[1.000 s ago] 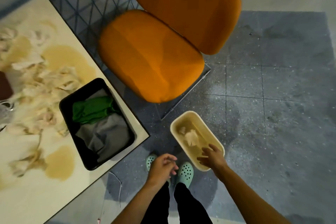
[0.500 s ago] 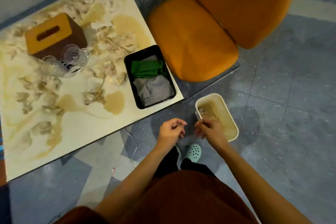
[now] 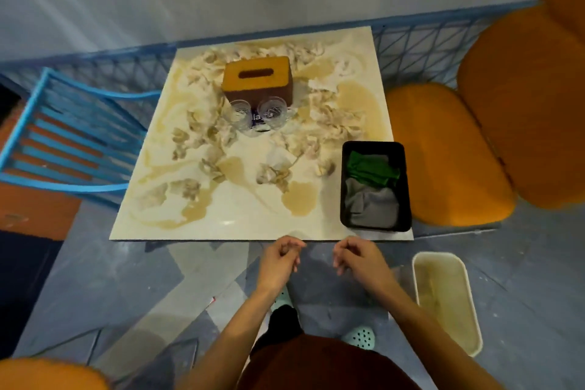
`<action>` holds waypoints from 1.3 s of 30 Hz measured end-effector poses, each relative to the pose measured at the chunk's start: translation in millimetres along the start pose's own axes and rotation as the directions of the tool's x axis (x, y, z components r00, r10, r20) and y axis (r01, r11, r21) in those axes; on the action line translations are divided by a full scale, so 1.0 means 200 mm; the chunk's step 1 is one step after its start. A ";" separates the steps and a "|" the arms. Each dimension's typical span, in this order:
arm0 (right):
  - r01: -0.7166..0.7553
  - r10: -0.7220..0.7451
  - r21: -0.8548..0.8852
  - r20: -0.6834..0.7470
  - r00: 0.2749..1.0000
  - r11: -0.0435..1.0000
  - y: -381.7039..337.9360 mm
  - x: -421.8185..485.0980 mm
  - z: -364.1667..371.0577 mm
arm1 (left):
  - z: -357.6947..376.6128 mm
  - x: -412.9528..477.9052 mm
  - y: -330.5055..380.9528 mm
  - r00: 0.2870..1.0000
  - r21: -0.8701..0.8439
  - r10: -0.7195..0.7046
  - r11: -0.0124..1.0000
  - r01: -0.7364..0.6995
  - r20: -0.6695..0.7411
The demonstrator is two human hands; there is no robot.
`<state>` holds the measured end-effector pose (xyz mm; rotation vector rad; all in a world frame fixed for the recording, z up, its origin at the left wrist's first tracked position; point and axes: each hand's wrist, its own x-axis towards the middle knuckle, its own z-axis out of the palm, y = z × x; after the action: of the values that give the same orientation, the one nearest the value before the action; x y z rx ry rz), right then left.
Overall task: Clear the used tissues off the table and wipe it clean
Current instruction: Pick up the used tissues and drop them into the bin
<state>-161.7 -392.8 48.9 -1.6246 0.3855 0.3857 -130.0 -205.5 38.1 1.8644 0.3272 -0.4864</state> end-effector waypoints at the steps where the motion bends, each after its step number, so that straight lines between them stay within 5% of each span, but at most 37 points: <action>1: 0.015 -0.015 -0.010 0.026 1.000 1.000 -0.03 0.04 0.06 | -0.07 0.01 -0.02 1.000 -0.020 -0.003 1.000 0.003 -0.021; 12: 0.039 -0.001 -0.208 0.182 0.983 0.977 -0.32 0.46 0.81 | -0.92 0.26 -0.12 0.987 -0.082 -0.039 0.996 0.027 -0.153; 19: 0.121 -0.027 -0.423 0.222 0.975 0.898 -0.55 0.76 1.29 | -1.47 0.56 -0.22 0.961 0.138 0.035 0.990 0.004 -0.275; 23: 0.305 -0.068 -0.651 0.363 0.929 0.695 -0.60 0.95 1.48 | -1.70 0.76 -0.32 0.941 0.392 0.120 0.920 0.016 -0.318; 27: 0.426 -0.113 -0.727 0.439 0.891 0.538 -0.67 1.12 1.63 | -1.84 0.91 -0.36 0.948 0.665 0.148 0.743 0.081 -0.281; 34: 0.625 -0.156 -0.776 0.609 0.778 0.087 -0.66 1.28 1.80 | -1.90 1.01 -0.41 0.975 0.732 0.101 0.676 0.079 -0.199; 39: 0.645 -0.153 -0.759 0.650 0.745 -0.085 -0.64 1.34 1.85 | -1.91 1.06 -0.45 0.968 0.734 0.163 0.678 0.029 -0.189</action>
<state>126.2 -18.5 5.2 -2.8548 -1.0584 0.4794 80.1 182.6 -27.7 2.7404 0.2307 -0.3587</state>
